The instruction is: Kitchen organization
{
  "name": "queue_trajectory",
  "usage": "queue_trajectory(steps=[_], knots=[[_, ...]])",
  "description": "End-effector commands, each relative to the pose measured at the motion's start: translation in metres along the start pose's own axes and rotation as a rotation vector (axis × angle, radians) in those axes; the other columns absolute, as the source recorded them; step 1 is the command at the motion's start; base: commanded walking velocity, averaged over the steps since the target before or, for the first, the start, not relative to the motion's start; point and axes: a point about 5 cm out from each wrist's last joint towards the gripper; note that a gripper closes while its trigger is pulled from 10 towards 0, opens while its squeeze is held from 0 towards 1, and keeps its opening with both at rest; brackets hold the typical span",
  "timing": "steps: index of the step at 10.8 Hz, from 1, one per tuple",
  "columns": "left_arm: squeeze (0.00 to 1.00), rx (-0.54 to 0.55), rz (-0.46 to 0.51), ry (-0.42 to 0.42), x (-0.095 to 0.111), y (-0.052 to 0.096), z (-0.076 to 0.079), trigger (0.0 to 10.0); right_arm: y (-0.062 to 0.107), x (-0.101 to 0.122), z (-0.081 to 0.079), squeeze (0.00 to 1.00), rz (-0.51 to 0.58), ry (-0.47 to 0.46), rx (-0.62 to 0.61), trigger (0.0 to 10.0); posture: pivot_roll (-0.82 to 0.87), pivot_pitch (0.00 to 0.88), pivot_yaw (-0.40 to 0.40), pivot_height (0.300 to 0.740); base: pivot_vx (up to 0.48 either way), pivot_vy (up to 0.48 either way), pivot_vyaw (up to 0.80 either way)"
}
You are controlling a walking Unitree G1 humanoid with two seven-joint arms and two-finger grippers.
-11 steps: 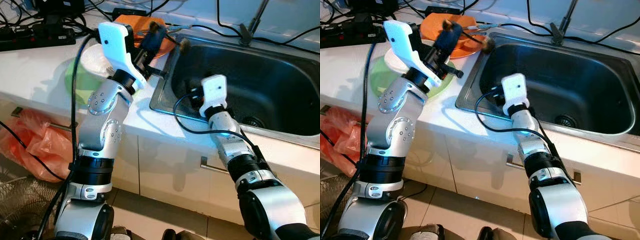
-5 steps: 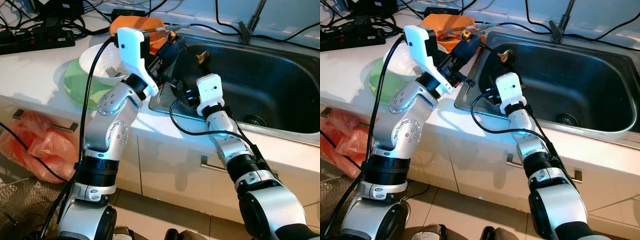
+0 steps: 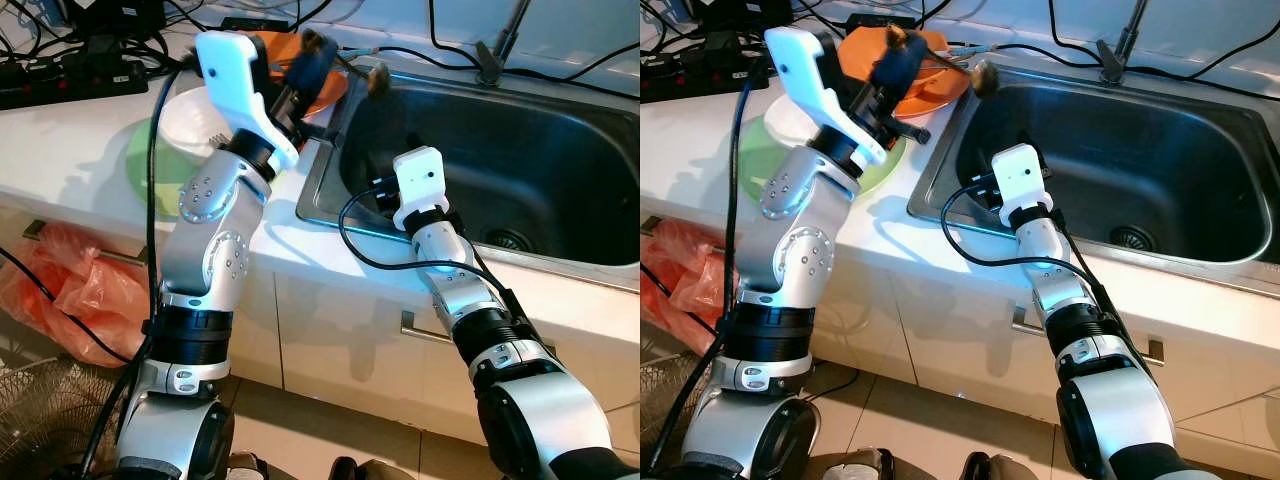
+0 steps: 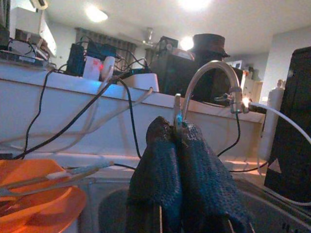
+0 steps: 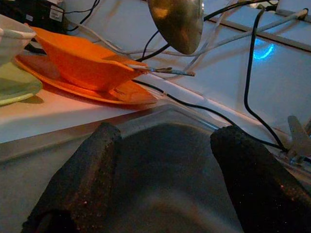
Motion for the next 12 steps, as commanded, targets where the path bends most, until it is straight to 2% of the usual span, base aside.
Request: queue_trajectory(steps=[1,6,12], knots=[[0.00,-0.009,-0.025,-0.009,-0.004,-0.001,0.002,10.0,0.005,-0.008,-0.001,0.00,-0.037,0.008,0.002,10.0,0.10,0.144,-0.032,0.740,0.000,0.000,0.00],[0.00,-0.050,-0.074,0.005,-0.012,-0.001,0.009,10.0,0.001,-0.001,0.001,0.00,-0.005,0.012,-0.013,10.0,0.10,0.143,-0.025,0.740,0.000,0.000,0.00],[0.00,-0.058,-0.217,-0.004,-0.035,0.002,0.011,10.0,0.000,0.001,0.003,0.00,0.004,0.010,-0.029,10.0,0.10,0.144,-0.019,0.740,0.000,0.000,0.00]])
Point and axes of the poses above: a point about 5 cm out from each wrist's last joint towards the gripper, its own y axis pointing back from the gripper into the wrist, its own x axis along the axis of the wrist's last joint, z = x × y, and after that the axes turned 9 degrees about y, right-handed
